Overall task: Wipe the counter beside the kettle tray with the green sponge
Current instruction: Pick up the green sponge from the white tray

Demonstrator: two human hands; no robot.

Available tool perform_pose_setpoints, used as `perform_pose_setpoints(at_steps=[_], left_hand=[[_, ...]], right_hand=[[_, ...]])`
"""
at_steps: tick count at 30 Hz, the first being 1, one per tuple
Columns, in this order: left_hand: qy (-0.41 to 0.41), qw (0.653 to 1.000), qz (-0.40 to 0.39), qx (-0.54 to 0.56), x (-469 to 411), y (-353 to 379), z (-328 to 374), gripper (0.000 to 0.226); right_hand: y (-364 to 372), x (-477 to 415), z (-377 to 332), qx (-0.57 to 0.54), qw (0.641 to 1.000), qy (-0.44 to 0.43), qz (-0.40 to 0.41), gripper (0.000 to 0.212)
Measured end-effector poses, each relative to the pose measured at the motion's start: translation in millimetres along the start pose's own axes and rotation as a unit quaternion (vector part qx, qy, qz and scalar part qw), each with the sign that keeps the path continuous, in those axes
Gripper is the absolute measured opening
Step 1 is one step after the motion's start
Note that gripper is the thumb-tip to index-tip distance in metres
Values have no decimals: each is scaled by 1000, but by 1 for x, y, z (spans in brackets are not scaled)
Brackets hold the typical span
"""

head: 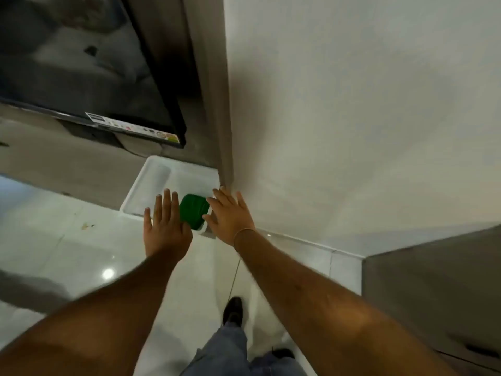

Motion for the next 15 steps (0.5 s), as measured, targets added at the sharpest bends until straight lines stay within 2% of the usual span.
perform_pose_setpoints(at_steps=[5, 8, 12, 15], left_hand=[[-17, 1000, -13, 18, -12, 44, -19, 74], [-20, 999, -22, 25, -18, 64, -27, 75], [-28, 999, -32, 31, -29, 78, -37, 78], [-40, 998, -32, 46, -38, 80, -42, 79]], right_hand=[[60, -76, -12, -27, 997, 40, -53, 55], [85, -115, -2, -13, 994, 75, -74, 60], [118, -137, 17, 81, 984, 116, -112, 70], [129, -143, 18, 121, 982, 110, -93, 66]])
Point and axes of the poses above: each hand's wrist, its own x-axis away from the middle knuckle, its own y-axis out of the palm, z = x × y, the point moved 8 cm from there along -x, towards the middle knuckle, and after that the axes turned 12 degrees about -x, right-handed, at the moved point
